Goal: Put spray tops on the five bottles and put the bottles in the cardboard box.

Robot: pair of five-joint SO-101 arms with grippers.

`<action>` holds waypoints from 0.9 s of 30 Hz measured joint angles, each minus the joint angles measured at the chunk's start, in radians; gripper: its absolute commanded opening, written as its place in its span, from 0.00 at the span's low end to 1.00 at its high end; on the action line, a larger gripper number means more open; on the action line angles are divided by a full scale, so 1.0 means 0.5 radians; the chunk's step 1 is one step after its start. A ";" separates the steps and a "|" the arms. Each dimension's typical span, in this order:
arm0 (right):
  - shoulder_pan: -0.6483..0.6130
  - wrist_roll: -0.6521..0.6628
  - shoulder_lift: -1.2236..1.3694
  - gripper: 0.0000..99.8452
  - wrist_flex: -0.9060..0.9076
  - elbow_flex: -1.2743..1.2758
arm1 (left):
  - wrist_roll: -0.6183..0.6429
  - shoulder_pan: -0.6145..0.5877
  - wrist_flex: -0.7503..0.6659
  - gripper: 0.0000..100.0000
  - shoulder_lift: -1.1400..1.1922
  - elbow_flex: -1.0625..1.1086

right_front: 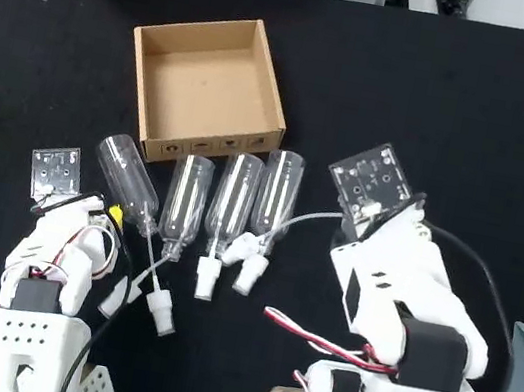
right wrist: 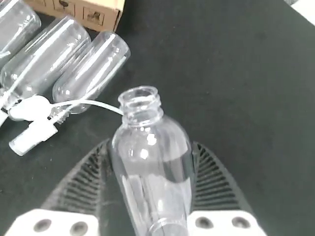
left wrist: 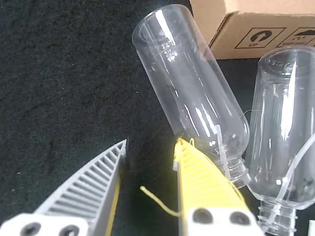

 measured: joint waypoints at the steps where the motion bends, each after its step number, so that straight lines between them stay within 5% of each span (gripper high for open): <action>1: 0.000 -0.034 0.000 0.07 -0.018 0.000 | 0.000 0.000 0.000 0.15 0.000 -0.012; 11: 0.000 -0.273 -0.015 0.07 -0.331 0.255 | -0.221 0.000 0.018 0.15 0.000 -0.245; 21: 0.000 -0.374 -0.015 0.07 -0.470 0.427 | -0.651 0.000 0.767 0.15 -0.003 -0.853; 27: 0.000 -0.374 -0.015 0.07 -0.473 0.454 | -0.961 0.000 0.967 0.15 -0.003 -1.022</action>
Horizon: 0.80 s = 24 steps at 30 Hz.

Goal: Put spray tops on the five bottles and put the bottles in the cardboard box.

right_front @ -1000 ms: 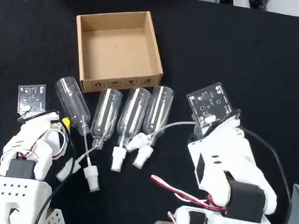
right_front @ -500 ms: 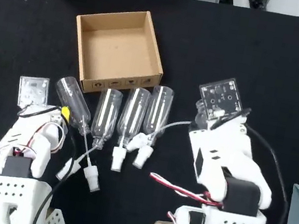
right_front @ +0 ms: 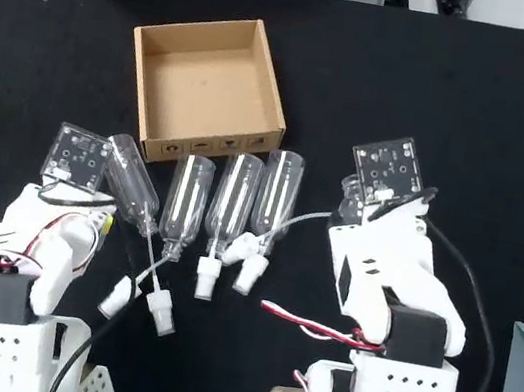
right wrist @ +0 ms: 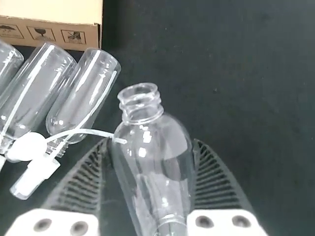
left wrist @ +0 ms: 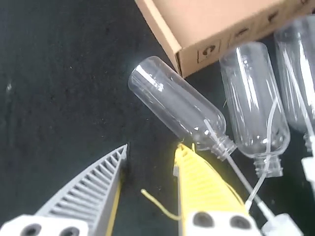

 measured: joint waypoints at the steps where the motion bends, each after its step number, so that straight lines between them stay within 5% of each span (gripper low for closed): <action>1: 0.000 0.000 0.000 0.07 0.000 0.000 | -0.043 0.000 0.006 0.15 0.000 -0.009; 9: 0.000 0.000 0.000 0.07 0.000 0.028 | -0.276 0.006 0.052 0.15 0.006 -0.018; 17: 0.061 -0.025 0.000 0.07 -0.037 0.086 | -0.344 0.377 0.476 0.15 0.377 -0.402; 24: 0.117 -0.028 0.000 0.07 -0.120 0.147 | -0.589 0.577 0.559 0.17 0.666 -0.503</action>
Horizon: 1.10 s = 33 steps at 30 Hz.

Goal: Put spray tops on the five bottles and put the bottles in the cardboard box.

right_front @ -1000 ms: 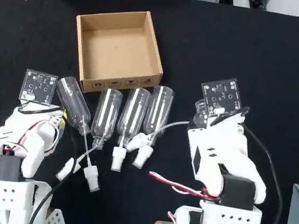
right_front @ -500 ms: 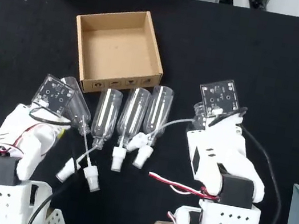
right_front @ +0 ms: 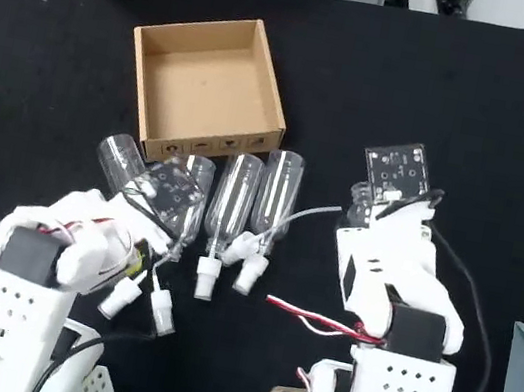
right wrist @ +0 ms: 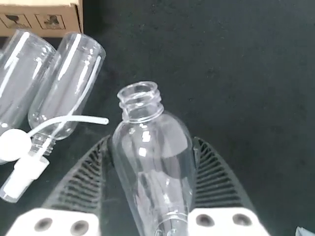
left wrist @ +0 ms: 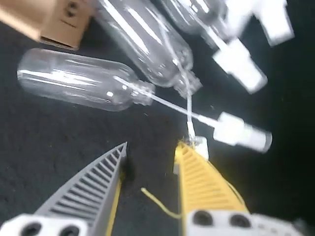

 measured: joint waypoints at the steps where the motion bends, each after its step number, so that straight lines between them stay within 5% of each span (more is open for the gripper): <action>1: 0.000 0.003 0.000 0.07 0.000 0.000 | -0.046 0.003 0.000 0.19 0.031 0.000; 14: 0.043 0.003 0.000 0.07 0.000 0.000 | -0.654 0.043 0.000 0.22 0.316 0.000; 33: 0.196 0.000 0.000 0.07 -0.071 0.012 | -1.062 0.684 -0.003 0.22 0.393 0.196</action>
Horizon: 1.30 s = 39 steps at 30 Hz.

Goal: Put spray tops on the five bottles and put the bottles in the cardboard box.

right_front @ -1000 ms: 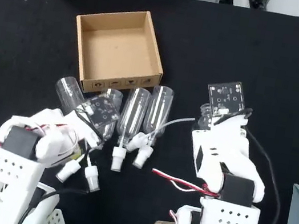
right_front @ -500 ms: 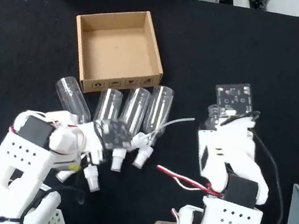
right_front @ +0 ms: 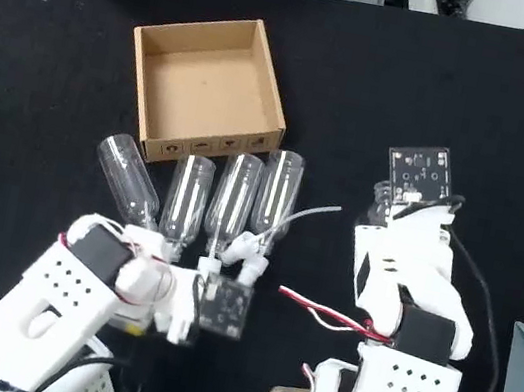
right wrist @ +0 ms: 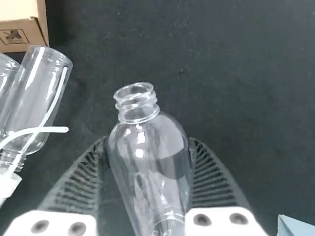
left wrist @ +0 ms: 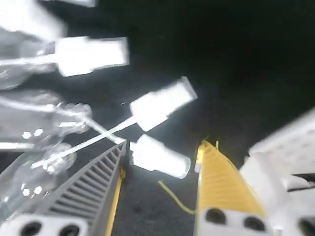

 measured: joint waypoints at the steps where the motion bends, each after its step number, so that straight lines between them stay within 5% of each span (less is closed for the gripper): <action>1: 0.000 0.000 0.000 0.07 0.000 0.000 | -0.028 0.015 0.000 0.22 0.000 0.025; 6: 0.000 0.000 0.000 0.07 0.000 0.000 | -0.092 0.126 -0.037 0.22 0.000 0.071; 20: 0.000 0.000 0.000 0.07 0.000 0.028 | -0.101 0.316 -0.697 0.21 0.000 0.568; 39: 0.000 0.000 0.000 0.07 0.000 0.028 | -0.114 0.476 -1.034 0.03 -0.003 0.841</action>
